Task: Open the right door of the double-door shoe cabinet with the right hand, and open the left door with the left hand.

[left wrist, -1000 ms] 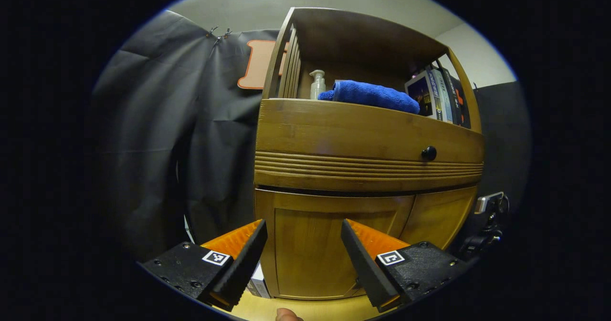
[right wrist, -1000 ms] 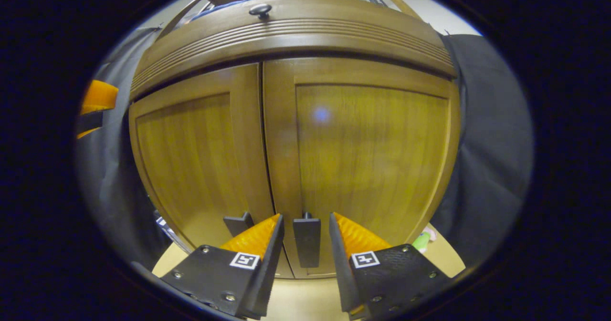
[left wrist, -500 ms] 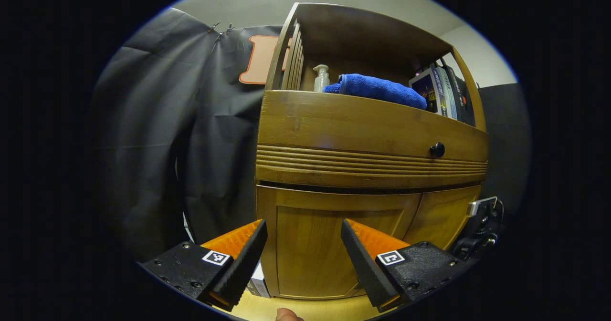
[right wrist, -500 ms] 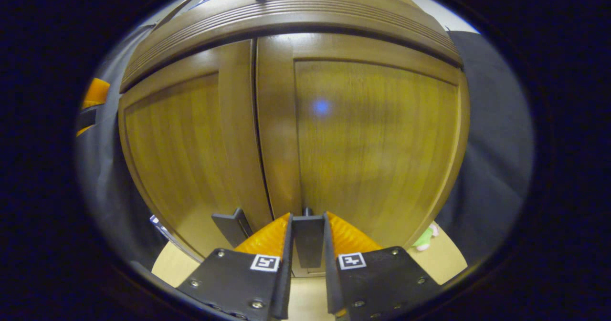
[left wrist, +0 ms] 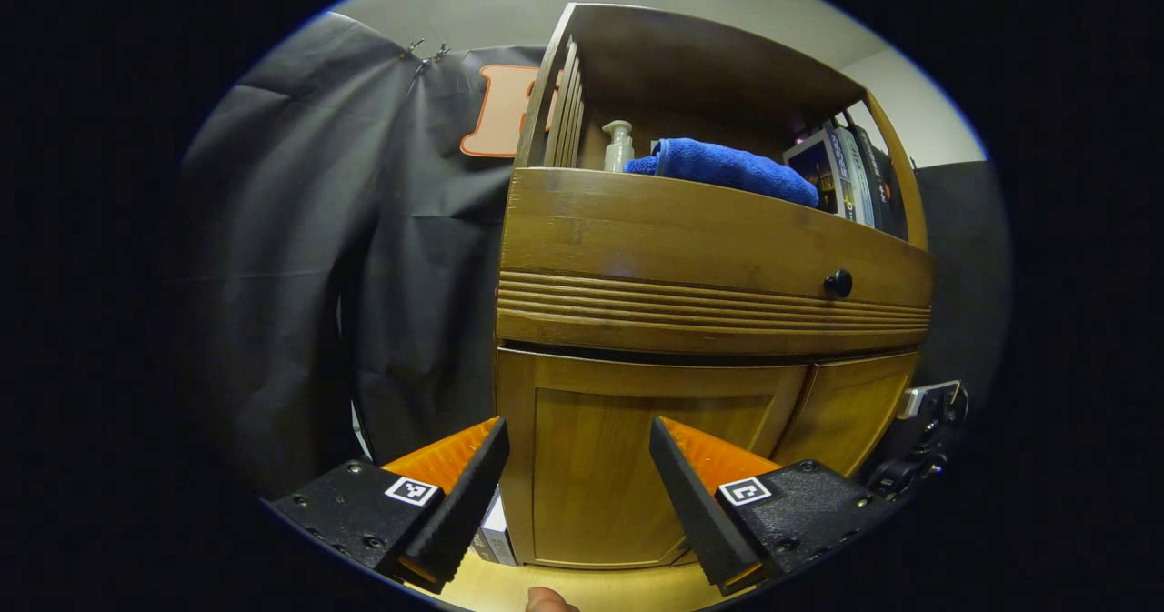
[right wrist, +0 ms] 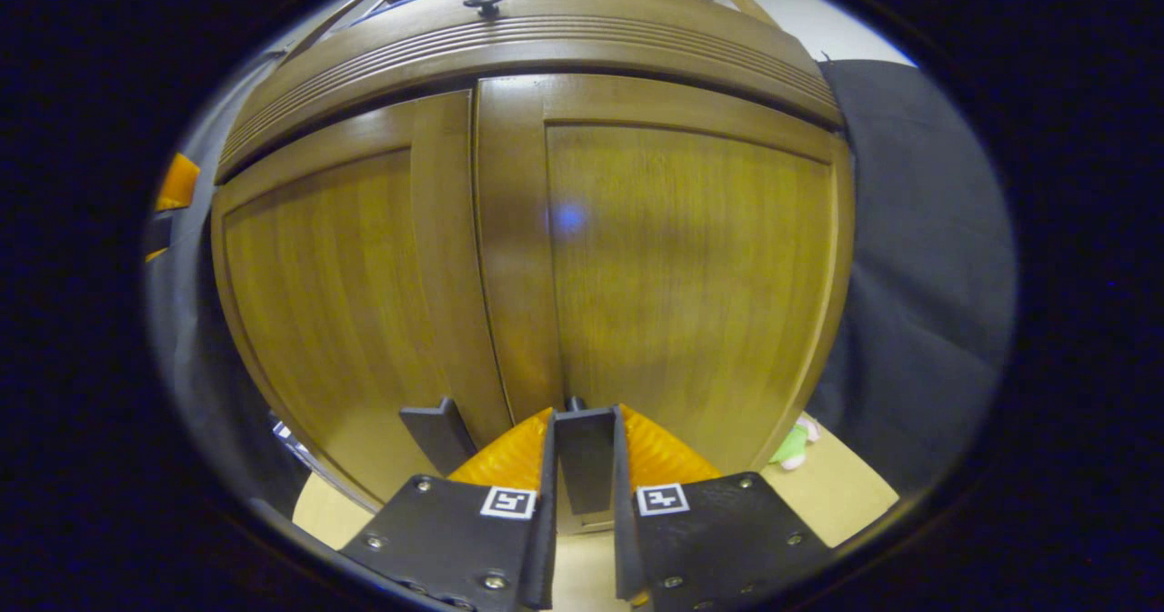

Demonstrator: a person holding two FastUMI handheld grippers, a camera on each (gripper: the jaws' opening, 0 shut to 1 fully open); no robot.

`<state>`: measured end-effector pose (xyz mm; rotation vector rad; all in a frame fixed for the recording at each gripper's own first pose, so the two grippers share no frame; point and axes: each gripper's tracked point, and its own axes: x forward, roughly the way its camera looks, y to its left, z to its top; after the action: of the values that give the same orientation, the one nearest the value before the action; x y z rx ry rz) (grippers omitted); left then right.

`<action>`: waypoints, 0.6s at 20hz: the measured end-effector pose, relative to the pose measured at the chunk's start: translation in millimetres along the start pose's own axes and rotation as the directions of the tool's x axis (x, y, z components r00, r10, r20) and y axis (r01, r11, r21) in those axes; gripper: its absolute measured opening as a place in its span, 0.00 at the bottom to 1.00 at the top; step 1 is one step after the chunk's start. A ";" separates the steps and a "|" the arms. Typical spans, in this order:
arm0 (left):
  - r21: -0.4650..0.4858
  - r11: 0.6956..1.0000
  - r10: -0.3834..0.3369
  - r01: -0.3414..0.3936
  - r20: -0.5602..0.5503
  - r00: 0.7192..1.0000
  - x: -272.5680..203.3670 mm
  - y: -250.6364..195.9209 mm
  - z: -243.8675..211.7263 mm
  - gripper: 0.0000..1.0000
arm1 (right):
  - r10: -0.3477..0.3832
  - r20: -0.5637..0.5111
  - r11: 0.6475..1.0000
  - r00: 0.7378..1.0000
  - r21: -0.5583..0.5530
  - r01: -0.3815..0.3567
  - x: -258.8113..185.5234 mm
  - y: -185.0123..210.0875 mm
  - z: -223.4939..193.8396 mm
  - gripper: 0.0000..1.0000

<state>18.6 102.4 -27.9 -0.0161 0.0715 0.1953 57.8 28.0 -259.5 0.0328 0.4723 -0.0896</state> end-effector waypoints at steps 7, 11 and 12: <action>-0.026 0.998 -0.057 0.057 -0.018 0.998 0.0 -19.0 -6.5 0.96 | -0.040 0.006 0.999 0.999 0.032 0.039 -36.6 -18.1 -10.5 0.26; 0.000 0.997 -0.071 0.071 -0.015 0.997 -1.9 -24.8 -9.5 0.93 | -0.062 0.006 0.997 0.998 0.056 0.061 -53.3 -29.2 -11.7 0.26; 0.008 0.997 -0.077 0.077 -0.016 0.997 -2.6 -27.2 -10.7 0.93 | -0.064 0.001 0.996 0.998 0.060 0.064 -58.5 -33.3 -13.7 0.23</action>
<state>20.6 75.0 -38.1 -0.0113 0.0875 0.1176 -3.4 0.1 -245.5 0.0763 0.4682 -0.1668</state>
